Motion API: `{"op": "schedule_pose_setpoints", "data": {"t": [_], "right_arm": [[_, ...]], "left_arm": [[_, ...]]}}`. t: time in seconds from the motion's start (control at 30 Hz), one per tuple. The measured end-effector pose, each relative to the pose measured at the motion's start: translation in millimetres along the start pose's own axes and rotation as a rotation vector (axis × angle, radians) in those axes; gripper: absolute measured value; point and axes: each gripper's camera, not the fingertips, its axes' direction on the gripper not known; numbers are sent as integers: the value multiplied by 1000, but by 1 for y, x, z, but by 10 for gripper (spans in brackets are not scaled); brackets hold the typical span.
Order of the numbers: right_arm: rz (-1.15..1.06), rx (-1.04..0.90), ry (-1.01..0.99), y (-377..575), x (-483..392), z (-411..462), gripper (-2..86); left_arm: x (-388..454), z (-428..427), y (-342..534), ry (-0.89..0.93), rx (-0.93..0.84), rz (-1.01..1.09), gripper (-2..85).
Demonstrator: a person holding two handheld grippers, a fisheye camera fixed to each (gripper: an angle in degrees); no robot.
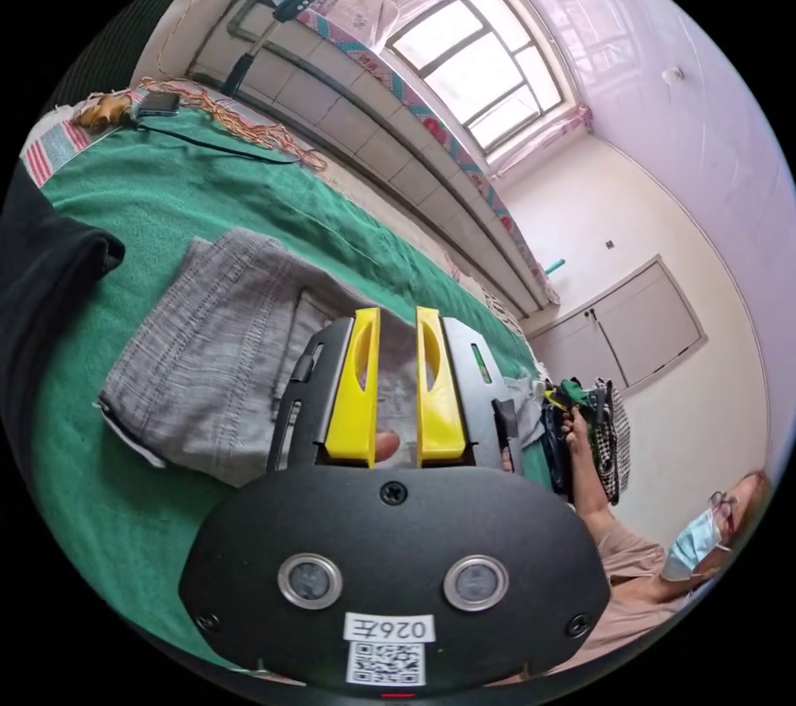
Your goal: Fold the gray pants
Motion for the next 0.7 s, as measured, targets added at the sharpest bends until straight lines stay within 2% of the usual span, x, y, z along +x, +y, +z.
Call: {"op": "schedule_pose_setpoints", "data": {"t": [0.1, 0.27, 0.47, 0.6, 0.7], "right_arm": [[27, -86, -49, -17, 19, -16, 28], [99, -202, -76, -59, 58, -44, 28], [75, -275, 75, -111, 56, -66, 48], [82, -269, 149, -144, 56, -86, 60], [94, -260, 116, -171, 55, -98, 71]], "left_arm": [[29, 1, -9, 106, -3, -2, 62], [115, 34, -16, 239, -116, 135, 51], [168, 89, -51, 145, -338, 300, 48], [182, 93, -77, 67, -383, 342, 38], [188, 93, -98, 65, -416, 330, 35]]}}
